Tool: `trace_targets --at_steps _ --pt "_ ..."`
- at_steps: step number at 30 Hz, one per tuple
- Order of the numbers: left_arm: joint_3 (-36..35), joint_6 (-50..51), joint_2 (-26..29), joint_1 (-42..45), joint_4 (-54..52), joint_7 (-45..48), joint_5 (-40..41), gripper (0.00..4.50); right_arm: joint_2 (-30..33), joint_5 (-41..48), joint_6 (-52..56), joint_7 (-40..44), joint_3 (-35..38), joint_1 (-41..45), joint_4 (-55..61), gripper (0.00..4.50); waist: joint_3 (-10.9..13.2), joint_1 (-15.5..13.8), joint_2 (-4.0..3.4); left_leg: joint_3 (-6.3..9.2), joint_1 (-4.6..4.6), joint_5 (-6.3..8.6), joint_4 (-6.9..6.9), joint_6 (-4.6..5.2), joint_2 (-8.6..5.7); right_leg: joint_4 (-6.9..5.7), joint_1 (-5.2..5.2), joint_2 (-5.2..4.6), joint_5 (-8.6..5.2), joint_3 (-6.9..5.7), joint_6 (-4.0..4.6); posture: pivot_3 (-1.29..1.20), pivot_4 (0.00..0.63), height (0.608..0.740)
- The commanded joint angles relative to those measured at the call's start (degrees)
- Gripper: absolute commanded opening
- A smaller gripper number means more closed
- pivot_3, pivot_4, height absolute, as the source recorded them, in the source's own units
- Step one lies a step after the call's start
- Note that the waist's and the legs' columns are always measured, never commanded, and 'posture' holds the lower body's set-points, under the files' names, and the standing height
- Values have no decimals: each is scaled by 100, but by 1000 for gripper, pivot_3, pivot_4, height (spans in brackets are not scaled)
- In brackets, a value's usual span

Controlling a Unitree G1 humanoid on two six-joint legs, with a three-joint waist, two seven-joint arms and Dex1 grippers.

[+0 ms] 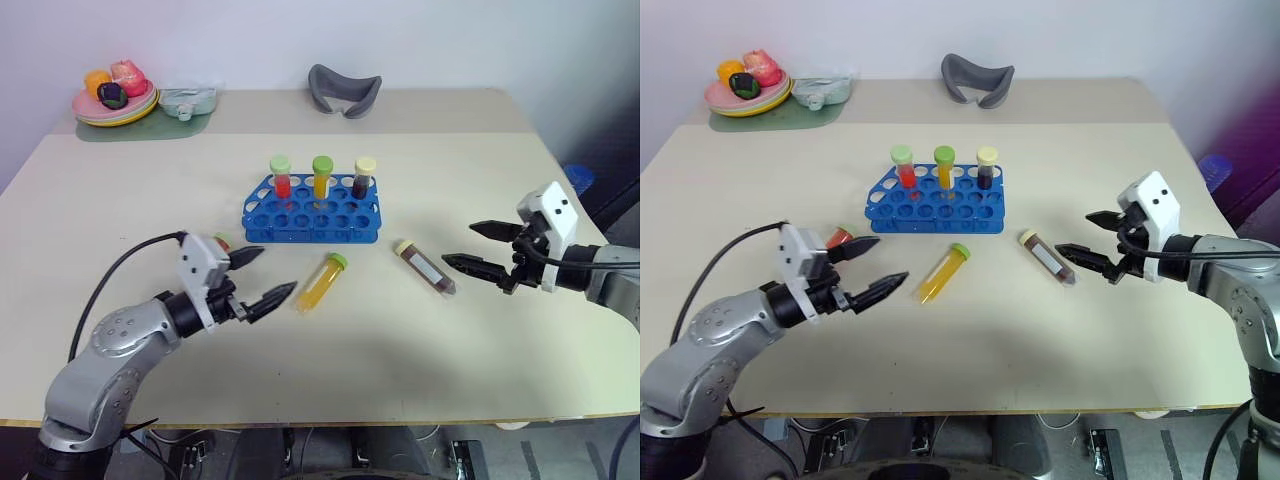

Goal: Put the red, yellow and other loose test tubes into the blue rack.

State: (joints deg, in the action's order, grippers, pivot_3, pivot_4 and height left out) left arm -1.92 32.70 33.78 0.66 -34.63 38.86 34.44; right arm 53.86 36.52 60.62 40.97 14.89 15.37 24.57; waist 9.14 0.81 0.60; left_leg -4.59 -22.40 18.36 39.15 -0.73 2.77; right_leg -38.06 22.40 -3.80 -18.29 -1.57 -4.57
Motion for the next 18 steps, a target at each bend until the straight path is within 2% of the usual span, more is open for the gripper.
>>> trace_targets --at_steps 1,3,6,8,11,18 --pt "309 -180 66 9 -143 255 -108 4444 -309 313 1518 -777 -35 633 296 4500 0 3 0 1 0 0 0 0 0 0 0 1 0 0 0 0 150 735" --pt "548 -226 91 -6 -145 377 -200 4444 -705 200 2502 -1285 -166 1186 279 4500 0 8 -1 0 0 -3 0 -5 2 0 1 2 0 1 1 0 150 735" --pt "643 -278 97 -74 -154 442 -248 4444 -823 81 3061 -1621 -429 1471 584 4500 0 -58 -2 3 -9 -6 -1 -11 0 1 7 3 -1 1 2 0 150 735" --pt "695 -250 77 -72 -165 485 -221 4444 -863 226 3178 -1815 -580 1548 613 4500 0 -76 -2 4 -19 -9 0 -16 -3 4 16 1 -1 1 2 0 150 735" --pt "831 -277 138 -52 -171 585 -311 4444 -442 489 3188 -1856 -1209 1721 569 4500 0 -76 -1 0 -20 -2 1 -3 -7 5 15 -3 0 2 1 0 150 735" --pt "926 -466 76 -159 -101 680 -382 4444 -697 1144 3188 -2475 -1462 2248 -192 4500 0 -7 -1 2 -18 2 1 3 -4 3 16 2 0 1 1 0 150 735"
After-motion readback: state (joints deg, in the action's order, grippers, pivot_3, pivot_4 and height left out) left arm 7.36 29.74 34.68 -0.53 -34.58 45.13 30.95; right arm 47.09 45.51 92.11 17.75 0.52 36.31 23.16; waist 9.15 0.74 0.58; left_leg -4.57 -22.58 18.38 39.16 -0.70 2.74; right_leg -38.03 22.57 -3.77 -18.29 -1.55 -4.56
